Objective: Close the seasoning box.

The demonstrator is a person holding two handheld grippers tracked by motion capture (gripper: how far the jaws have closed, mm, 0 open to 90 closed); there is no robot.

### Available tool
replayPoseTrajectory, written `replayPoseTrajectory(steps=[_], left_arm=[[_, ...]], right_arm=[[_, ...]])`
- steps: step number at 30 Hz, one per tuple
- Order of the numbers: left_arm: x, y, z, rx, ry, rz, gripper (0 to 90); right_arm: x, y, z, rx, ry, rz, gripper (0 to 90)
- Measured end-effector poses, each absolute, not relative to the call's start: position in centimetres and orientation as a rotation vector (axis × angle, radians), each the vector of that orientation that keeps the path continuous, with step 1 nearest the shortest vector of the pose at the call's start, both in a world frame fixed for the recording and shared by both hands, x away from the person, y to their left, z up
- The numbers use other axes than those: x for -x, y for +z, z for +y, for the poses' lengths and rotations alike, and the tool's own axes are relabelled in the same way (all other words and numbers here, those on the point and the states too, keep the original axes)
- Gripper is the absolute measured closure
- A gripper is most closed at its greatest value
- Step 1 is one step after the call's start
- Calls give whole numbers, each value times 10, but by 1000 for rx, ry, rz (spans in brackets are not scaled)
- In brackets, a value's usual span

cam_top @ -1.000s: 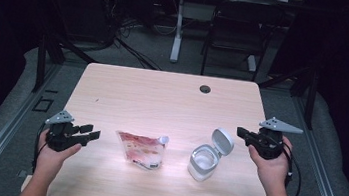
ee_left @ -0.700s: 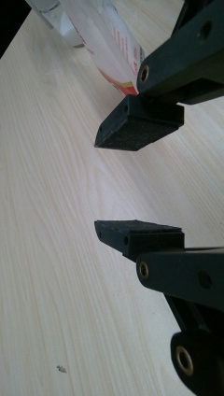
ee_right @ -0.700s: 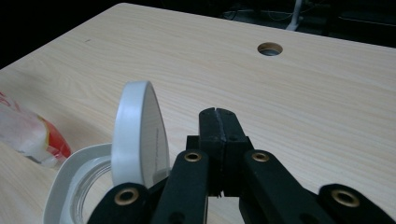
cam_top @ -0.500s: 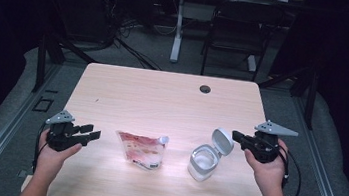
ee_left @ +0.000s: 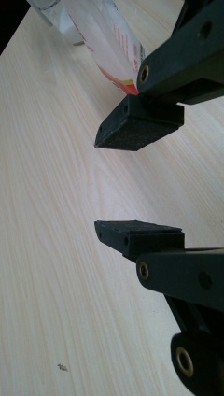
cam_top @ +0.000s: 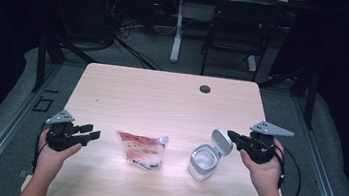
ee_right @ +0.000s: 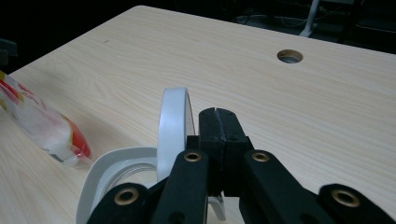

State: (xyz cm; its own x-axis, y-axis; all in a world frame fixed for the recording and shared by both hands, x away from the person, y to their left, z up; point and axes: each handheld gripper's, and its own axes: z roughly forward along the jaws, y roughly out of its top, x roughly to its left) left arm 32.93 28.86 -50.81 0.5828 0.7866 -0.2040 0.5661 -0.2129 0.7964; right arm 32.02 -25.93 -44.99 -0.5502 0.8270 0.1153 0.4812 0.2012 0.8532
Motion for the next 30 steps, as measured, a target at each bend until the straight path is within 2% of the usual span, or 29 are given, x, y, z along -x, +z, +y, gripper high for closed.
replayPoseTrajectory(steps=[30], left_arm=[[-329, -509, 291, -1910, 317, 1092, 528]], right_arm=[[-301, -448, -235, -1115, 1326, 2170, 895]])
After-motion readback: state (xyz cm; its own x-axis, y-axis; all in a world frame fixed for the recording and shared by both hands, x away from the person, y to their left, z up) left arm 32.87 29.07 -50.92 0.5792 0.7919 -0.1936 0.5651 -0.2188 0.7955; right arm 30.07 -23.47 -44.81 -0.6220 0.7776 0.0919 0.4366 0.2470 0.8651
